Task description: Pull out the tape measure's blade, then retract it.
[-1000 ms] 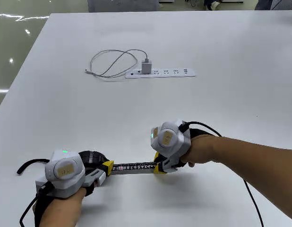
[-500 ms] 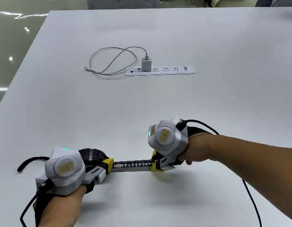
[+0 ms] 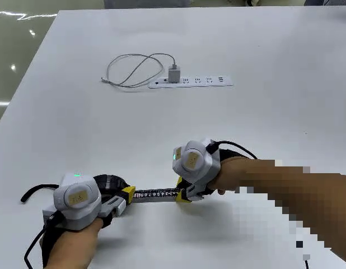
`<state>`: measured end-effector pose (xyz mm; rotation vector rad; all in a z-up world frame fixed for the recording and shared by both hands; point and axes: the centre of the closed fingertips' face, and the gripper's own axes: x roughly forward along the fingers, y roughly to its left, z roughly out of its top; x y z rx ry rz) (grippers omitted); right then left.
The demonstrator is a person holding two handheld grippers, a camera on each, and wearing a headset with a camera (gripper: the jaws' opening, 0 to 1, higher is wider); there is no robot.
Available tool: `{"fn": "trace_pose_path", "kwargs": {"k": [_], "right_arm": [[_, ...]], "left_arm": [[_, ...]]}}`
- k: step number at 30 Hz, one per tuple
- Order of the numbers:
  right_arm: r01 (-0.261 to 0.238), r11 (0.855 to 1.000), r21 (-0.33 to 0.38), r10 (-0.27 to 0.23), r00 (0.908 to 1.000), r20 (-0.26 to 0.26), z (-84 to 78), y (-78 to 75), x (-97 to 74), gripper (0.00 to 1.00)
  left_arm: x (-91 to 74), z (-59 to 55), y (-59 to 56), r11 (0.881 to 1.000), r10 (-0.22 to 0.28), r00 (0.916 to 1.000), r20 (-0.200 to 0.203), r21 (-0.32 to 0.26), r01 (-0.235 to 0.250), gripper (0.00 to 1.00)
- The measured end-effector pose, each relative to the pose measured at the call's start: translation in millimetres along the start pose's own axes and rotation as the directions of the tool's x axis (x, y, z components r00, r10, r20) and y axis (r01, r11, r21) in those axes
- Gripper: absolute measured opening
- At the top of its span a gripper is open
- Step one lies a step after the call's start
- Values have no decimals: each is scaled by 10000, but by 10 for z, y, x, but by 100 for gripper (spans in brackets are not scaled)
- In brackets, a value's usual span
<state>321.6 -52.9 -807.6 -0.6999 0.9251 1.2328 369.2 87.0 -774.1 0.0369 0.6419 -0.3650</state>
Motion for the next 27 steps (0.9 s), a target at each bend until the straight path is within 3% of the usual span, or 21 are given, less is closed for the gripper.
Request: {"fn": "trace_pose_path", "kwargs": {"k": [27], "right_arm": [[43,9999,-114,-41,9999,160,110,13,63,10]], "left_arm": [[8,-9,2,10000,-52,10000,-30,-7,52,62]]}}
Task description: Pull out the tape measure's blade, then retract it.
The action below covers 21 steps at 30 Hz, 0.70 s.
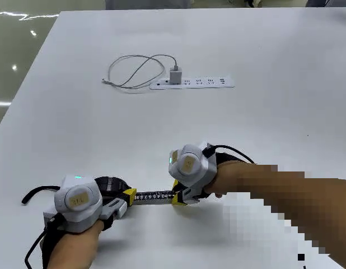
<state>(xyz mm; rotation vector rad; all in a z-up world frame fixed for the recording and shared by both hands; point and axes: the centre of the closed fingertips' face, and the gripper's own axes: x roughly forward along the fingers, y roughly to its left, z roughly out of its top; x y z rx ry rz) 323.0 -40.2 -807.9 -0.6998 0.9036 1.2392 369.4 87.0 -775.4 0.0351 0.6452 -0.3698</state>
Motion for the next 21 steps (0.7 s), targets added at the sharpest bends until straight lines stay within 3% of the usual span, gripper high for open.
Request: {"fn": "trace_pose_path", "kwargs": {"k": [21], "right_arm": [[15,10000,68,-16,9999,168,94,2,58,10]], "left_arm": [[3,-5,2,10000,-69,10000,-7,-47,69,62]]}}
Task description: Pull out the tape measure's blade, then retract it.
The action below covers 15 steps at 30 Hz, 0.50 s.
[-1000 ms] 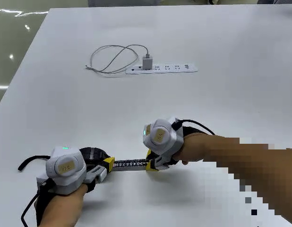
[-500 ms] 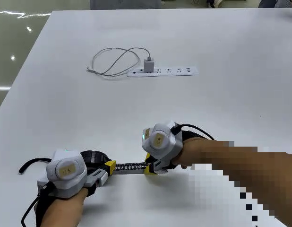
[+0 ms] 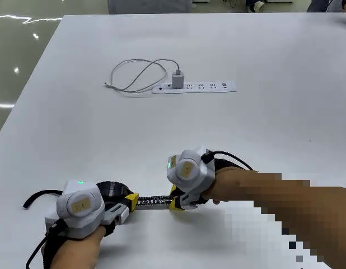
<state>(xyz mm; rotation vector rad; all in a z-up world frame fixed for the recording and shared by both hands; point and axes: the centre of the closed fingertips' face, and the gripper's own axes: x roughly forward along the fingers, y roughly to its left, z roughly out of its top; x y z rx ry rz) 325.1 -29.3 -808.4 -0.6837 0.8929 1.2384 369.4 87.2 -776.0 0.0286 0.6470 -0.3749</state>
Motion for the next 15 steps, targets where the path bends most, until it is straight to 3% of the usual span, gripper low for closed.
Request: {"fn": "trace_pose_path", "kwargs": {"k": [15], "right_arm": [[10,9999,107,-13,9997,235,35,-5,23,10]], "left_arm": [[-17,4,4,9998,-164,9999,-46,-113,164,61]]}}
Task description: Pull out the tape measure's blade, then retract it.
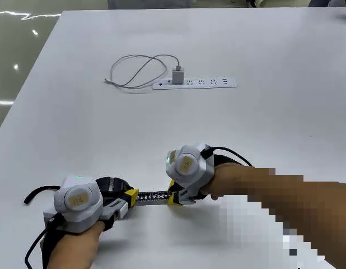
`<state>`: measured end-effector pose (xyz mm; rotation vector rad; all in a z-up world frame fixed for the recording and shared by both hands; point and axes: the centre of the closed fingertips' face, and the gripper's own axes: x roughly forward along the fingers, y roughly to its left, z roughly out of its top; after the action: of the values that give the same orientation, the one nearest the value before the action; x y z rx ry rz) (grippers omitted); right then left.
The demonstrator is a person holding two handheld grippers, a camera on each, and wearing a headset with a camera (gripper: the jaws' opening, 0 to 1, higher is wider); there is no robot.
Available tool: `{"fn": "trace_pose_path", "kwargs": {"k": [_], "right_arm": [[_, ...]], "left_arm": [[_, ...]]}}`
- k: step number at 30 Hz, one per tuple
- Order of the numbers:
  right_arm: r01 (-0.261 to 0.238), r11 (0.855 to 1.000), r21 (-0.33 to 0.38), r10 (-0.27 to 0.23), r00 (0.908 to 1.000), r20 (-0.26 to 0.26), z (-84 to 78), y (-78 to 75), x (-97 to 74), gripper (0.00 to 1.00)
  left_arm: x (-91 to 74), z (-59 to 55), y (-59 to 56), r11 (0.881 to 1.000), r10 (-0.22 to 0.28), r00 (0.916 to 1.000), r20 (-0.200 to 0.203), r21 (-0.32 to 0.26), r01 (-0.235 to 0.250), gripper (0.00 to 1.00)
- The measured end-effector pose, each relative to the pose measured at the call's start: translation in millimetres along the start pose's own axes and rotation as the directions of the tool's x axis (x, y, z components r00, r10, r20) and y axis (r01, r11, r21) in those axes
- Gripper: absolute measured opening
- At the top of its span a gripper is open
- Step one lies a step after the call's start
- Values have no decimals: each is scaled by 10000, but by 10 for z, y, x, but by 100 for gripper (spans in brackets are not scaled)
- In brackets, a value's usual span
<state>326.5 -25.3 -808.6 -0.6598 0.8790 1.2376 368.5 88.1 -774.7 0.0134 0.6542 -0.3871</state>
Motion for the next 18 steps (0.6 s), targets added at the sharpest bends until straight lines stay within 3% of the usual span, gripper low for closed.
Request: {"fn": "trace_pose_path", "kwargs": {"k": [18], "right_arm": [[-27,9999,-124,31,9996,289,134,20,62,10]], "left_arm": [[-4,8,-5,9997,-224,9997,1,-140,224,61]]}}
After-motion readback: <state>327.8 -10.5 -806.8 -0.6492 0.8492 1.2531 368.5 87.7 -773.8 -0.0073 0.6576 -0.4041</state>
